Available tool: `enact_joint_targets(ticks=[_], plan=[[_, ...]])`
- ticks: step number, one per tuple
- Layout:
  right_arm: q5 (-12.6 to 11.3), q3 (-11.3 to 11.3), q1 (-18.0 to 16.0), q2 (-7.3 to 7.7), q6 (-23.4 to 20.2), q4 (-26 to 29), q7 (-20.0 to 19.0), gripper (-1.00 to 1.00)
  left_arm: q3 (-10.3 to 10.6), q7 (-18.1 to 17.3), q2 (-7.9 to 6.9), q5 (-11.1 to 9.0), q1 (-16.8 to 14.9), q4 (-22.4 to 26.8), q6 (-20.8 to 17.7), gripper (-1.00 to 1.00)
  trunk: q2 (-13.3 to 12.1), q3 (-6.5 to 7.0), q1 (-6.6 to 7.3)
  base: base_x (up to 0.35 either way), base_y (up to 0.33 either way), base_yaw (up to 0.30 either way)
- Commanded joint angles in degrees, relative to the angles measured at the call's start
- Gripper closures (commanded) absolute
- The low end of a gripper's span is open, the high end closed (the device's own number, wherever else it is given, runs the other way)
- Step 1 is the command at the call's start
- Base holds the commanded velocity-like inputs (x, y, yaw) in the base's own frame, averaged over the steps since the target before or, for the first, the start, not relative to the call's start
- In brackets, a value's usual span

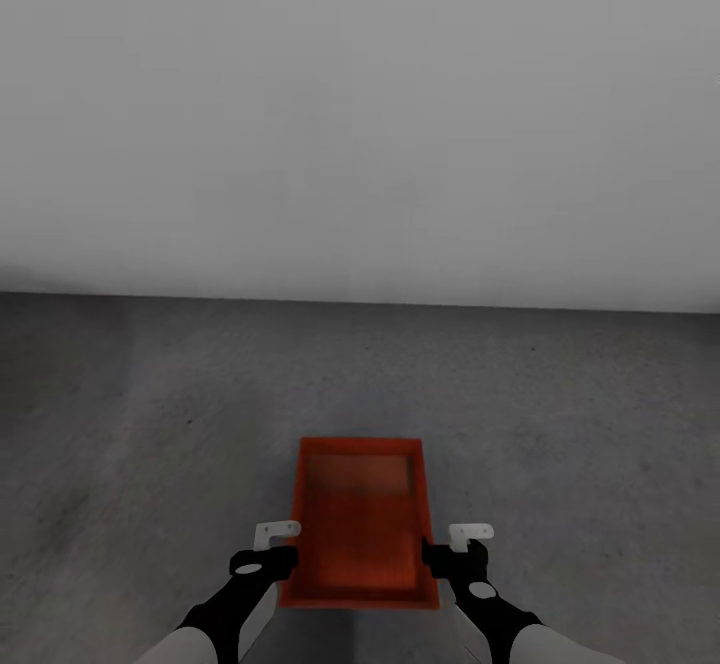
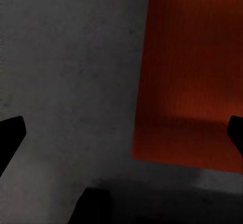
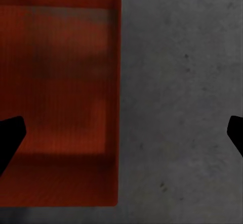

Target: Move the two storage containers from the living room to the garage. In the garage, place one container on the floor and stack the other container on top of it (either order is fine).

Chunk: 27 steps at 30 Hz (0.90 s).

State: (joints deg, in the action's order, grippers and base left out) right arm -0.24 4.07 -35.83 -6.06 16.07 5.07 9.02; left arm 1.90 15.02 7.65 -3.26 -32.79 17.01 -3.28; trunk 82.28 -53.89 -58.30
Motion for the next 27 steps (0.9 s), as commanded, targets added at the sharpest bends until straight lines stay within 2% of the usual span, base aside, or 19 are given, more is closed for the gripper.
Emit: enact_joint_targets(ticks=[1,27], plan=[[0.0,0.4,0.0,-0.01,0.1,-0.1,0.4,-1.0,0.2,0.3,-0.01,-0.3,0.0,0.1,-0.3,-1.0,-0.4,0.15,0.23,0.0,0.0,0.0],[-0.8,0.4,0.0,-0.02,0.0,-0.1,0.3,-1.0,0.2,0.2,-0.01,-0.3,0.0,0.1,-0.3,-1.0,-10.8,4.82,5.94,0.0,0.0,0.0]])
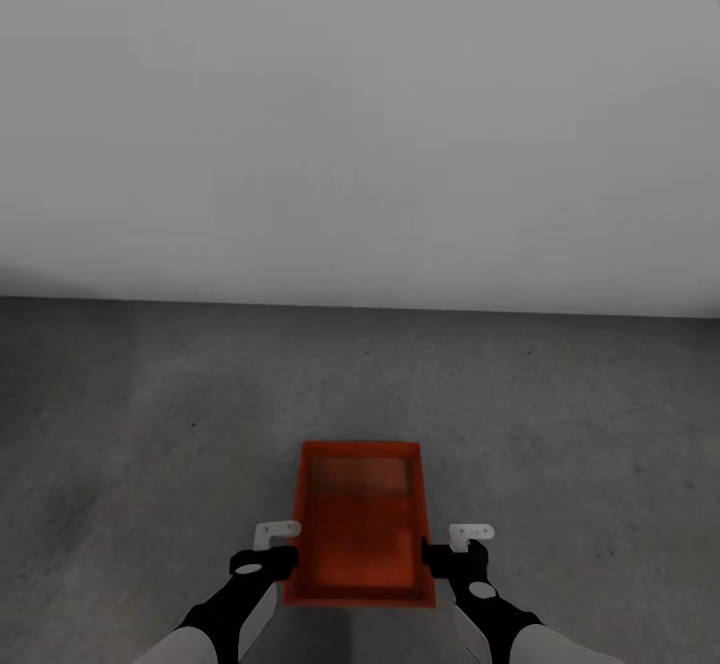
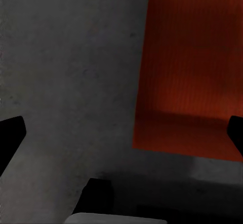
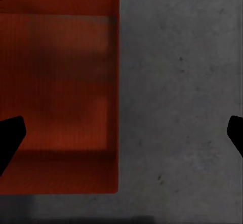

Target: Move the two storage containers from the living room to the garage. In the garage, place one container on the floor and stack the other container on top of it (either order is fine).

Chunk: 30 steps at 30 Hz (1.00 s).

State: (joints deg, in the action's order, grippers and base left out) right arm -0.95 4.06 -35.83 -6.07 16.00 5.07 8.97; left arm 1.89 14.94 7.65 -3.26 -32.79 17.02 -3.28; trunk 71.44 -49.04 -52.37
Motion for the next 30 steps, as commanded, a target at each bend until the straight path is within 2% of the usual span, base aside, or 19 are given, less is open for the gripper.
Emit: enact_joint_targets(ticks=[1,16,30], plan=[[-0.1,0.4,0.0,0.0,0.1,-0.1,0.3,-1.0,0.2,0.3,0.0,-0.3,0.0,0.2,-0.3,-1.0,0.0,-0.03,0.01,0.0,0.0,0.0],[-0.2,0.4,0.0,-0.04,0.2,-0.1,0.4,-1.0,0.4,0.2,0.28,-0.2,0.0,0.2,-0.2,-1.0,0.0,-0.03,0.01,-0.02,0.001,0.0],[-0.2,0.4,0.0,0.01,0.2,-0.1,0.5,-1.0,0.3,0.4,0.35,-0.3,0.0,0.3,-0.2,-1.0,0.0,-0.03,0.01,-0.274,0.09,0.0]])
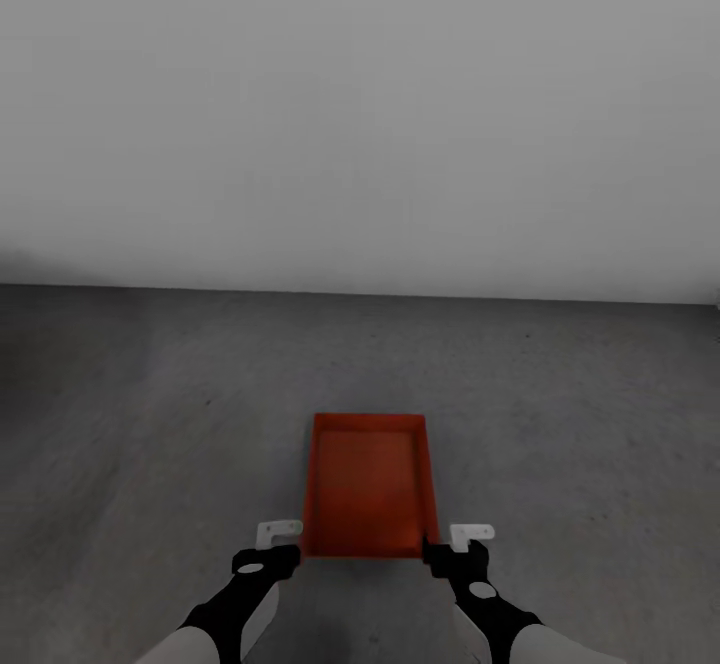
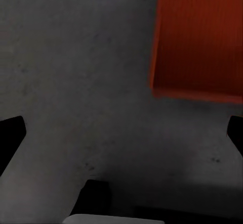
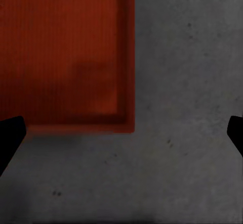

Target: Move the two storage containers from the living room to the garage. In the garage, place one container on the floor and stack the other container on top of it (either order is fine).

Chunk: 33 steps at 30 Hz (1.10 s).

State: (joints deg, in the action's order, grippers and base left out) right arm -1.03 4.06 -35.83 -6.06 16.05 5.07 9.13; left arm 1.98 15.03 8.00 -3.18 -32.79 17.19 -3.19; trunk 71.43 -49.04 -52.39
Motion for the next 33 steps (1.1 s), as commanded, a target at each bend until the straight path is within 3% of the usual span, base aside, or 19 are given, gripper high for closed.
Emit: enact_joint_targets(ticks=[1,33], plan=[[-0.1,0.4,0.0,-0.01,0.1,-0.1,0.4,-1.0,0.2,0.3,-0.01,-0.3,0.0,0.1,-0.3,-1.0,0.0,-0.03,0.03,-0.303,0.106,0.0],[-0.1,0.4,0.0,-0.01,0.3,-0.1,0.1,-1.0,0.2,0.2,-0.29,-0.3,0.0,0.0,-0.3,-1.0,0.0,-0.03,0.03,-0.302,0.095,0.0]])
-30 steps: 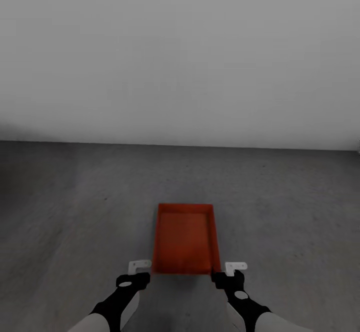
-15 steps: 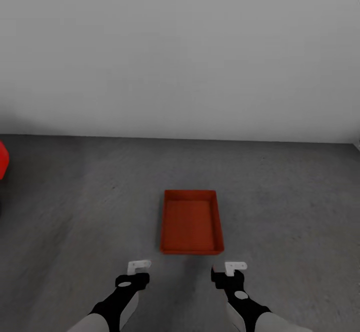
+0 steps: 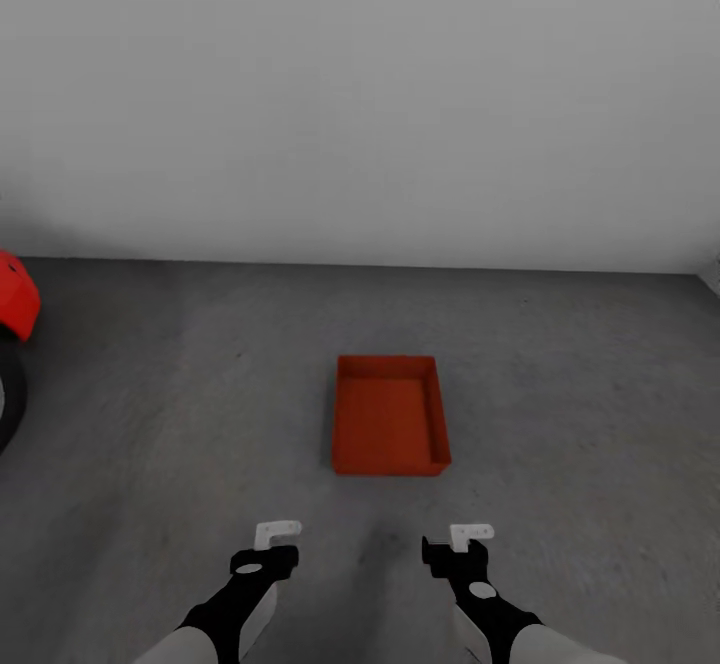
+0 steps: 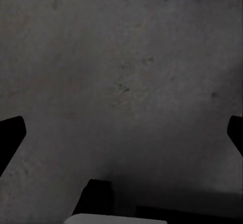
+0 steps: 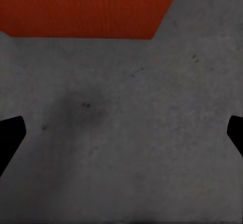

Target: Move the two storage containers from the living room to the garage. In the garage, place one container on the floor and stack the other container on top of it (either order is fine).

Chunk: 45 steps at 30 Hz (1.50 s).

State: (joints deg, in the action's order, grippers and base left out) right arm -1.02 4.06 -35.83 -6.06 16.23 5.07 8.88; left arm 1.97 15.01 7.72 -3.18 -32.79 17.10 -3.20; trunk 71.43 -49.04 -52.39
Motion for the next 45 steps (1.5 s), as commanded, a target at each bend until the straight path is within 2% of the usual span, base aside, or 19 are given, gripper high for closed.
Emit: enact_joint_targets(ticks=[1,5,6,8,9,10,12,13,15,17,18,20,23,29,32,34,36,40,45], plan=[[-0.1,0.4,0.0,-0.01,0.1,-0.1,0.4,-1.0,0.2,0.3,-0.03,-0.3,0.0,0.1,-0.3,-1.0,0.0,-0.03,0.03,-0.199,0.008,0.0],[-0.1,0.4,0.0,0.06,0.1,-0.1,0.6,-1.0,0.4,0.3,-0.1,-0.4,0.0,-0.1,-0.4,-1.0,0.0,-0.03,0.03,-0.07,0.003,0.0],[-0.1,0.3,0.0,0.47,0.1,-0.1,0.8,-1.0,0.4,0.3,-0.26,-0.4,0.0,-0.3,-0.4,-1.0,0.0,-0.03,0.03,-0.014,0.001,0.0],[-0.1,0.3,0.0,2.11,0.1,-0.1,0.8,-1.0,0.3,0.2,-0.89,-0.5,0.0,-0.8,-0.4,-1.0,0.0,-0.03,0.03,-0.008,0.0,0.0],[-0.2,0.3,0.0,3.71,0.0,-0.3,0.8,-1.0,0.3,0.2,-1.7,-0.6,0.0,-1.2,-0.4,-1.0,0.0,-0.03,0.03,-0.005,0.0,0.0],[-0.2,0.3,0.0,4.51,0.0,-0.4,0.7,-1.0,0.2,0.1,-2.27,-0.8,0.0,-1.4,-0.4,-1.0,0.0,-0.03,0.03,-0.004,0.0,0.0],[-0.4,0.3,0.0,7.29,-0.1,-2.1,0.5,-1.0,-0.1,-0.2,-5.34,-2.2,0.0,-2.8,-0.4,-1.0,0.0,-0.03,0.03,-0.002,0.0,0.0],[-0.8,0.3,0.0,8.67,-0.3,-4.7,0.2,-1.0,-0.3,-0.4,-8.45,-5.0,0.0,-4.6,-0.4,-1.0,0.0,-0.03,0.03,0.0,0.0,0.0],[-1.0,0.2,-0.4,9.27,-0.7,-6.1,-0.1,-1.0,-0.3,-0.6,-11.03,-8.1,0.0,-6.9,-0.3,-1.0,0.0,-0.03,0.03,0.0,0.0,0.0],[-1.1,0.2,-0.5,9.41,-0.8,-6.5,-0.2,-1.0,-0.3,-0.7,-12.14,-9.4,0.0,-8.4,-0.3,-1.0,0.0,-0.03,0.03,0.0,0.0,0.0],[-1.1,0.2,-0.5,9.45,-0.9,-6.7,-0.2,-1.0,-0.3,-0.7,-13.05,-10.2,0.0,-10.5,-0.3,-1.0,0.0,-0.03,0.03,0.0,0.0,0.0],[-1.0,0.3,0.2,9.47,-1.0,-6.9,-0.3,-1.0,-0.3,-0.7,-13.92,-11.0,0.1,-13.8,-0.3,-1.0,0.0,-0.03,0.03,0.0,0.0,0.0],[-0.8,0.3,2.8,9.5,-1.7,-7.0,-0.3,-1.0,-0.3,-0.8,-14.46,-11.3,0.2,-15.8,-0.4,-1.0,0.0,-0.03,0.03,0.0,0.0,0.0],[-0.6,0.4,11.0,9.04,-3.4,-7.1,-0.7,-1.0,-0.2,-1.3,-14.48,-11.1,1.2,-16.9,-0.3,-1.0,0.0,-0.03,0.03,0.0,0.0,0.0],[-0.6,0.4,15.2,8.91,-3.7,-7.1,-1.5,-1.0,-0.1,-4.9,-14.38,-10.9,5.1,-17.0,-0.2,-1.0,0.0,-0.03,0.03,0.0,0.0,0.0],[-0.6,0.4,18.1,8.68,-3.8,-7.1,-1.8,-1.0,0.0,-9.4,-14.34,-10.6,8.5,-17.0,0.0,-1.0,0.0,-0.03,0.03,0.0,0.0,0.0],[-0.6,0.4,20.1,8.04,-3.8,-7.1,-1.9,-1.0,0.0,-11.5,-14.33,-10.6,10.0,-17.0,1.2,-1.0,0.0,-0.03,0.03,0.0,0.0,0.0],[-0.7,0.4,23.1,7.01,-3.8,-7.1,-2.0,-1.0,-0.1,-13.2,-14.37,-11.1,11.2,-17.1,5.7,-1.0,0.0,-0.03,0.03,0.0,0.0,0.0],[-0.7,0.4,24.4,6.69,-3.9,-7.1,-2.0,-1.0,-0.1,-13.7,-14.35,-11.0,11.5,-17.1,8.5,-1.0,0.0,0.02,0.03,0.0,0.0,0.0]])
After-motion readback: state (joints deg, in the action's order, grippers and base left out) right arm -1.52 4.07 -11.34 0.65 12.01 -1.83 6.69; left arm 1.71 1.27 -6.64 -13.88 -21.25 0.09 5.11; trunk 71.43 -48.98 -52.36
